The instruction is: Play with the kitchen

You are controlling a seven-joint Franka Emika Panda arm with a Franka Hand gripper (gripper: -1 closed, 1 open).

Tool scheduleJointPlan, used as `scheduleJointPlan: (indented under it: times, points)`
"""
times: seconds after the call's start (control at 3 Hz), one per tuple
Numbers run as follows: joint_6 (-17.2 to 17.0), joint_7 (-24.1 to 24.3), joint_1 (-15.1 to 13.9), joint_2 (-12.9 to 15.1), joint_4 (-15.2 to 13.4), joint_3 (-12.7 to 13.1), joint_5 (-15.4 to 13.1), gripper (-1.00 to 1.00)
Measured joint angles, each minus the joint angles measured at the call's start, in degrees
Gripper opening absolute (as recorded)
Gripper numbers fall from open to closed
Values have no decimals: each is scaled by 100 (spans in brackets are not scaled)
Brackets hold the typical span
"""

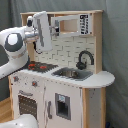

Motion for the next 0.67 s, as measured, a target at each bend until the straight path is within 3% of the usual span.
scheduleJointPlan:
  times: [0.33, 0.67]
  points:
    - [507, 21, -348, 220, 11, 52, 3, -100]
    - [926, 171, -591, 478, 100, 270, 6, -100]
